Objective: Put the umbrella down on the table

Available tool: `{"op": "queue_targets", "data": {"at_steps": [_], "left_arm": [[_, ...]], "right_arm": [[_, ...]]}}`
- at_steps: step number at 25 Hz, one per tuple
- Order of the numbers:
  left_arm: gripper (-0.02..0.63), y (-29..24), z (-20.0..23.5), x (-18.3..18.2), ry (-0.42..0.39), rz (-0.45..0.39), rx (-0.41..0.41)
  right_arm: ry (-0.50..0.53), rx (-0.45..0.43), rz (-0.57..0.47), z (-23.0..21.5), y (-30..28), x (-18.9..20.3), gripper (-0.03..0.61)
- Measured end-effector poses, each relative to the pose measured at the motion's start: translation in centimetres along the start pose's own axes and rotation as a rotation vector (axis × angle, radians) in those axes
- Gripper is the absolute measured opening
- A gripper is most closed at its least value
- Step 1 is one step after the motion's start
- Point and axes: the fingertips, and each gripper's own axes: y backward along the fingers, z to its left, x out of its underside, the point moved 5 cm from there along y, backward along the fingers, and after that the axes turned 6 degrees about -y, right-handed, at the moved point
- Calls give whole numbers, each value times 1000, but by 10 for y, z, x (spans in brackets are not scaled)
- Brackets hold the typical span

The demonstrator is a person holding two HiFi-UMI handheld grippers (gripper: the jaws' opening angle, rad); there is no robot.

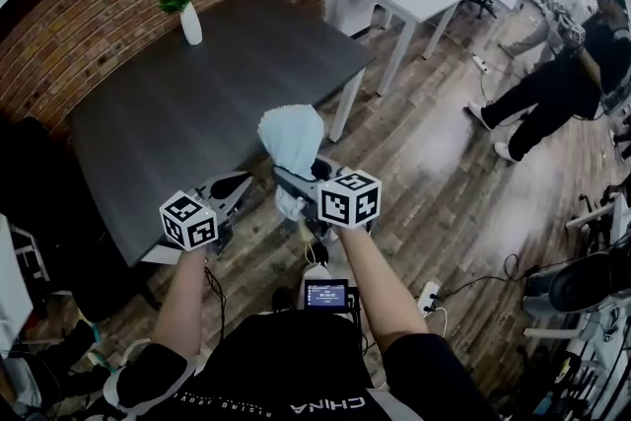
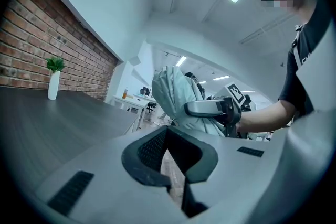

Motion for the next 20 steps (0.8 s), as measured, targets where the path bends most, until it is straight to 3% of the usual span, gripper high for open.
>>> {"op": "queue_targets", "data": {"at_steps": [20], "left_arm": [[3,-162,93,-46,-13,34,-64]], "right_arm": [[-11,-78,25,-156,-48,-118,304]]}}
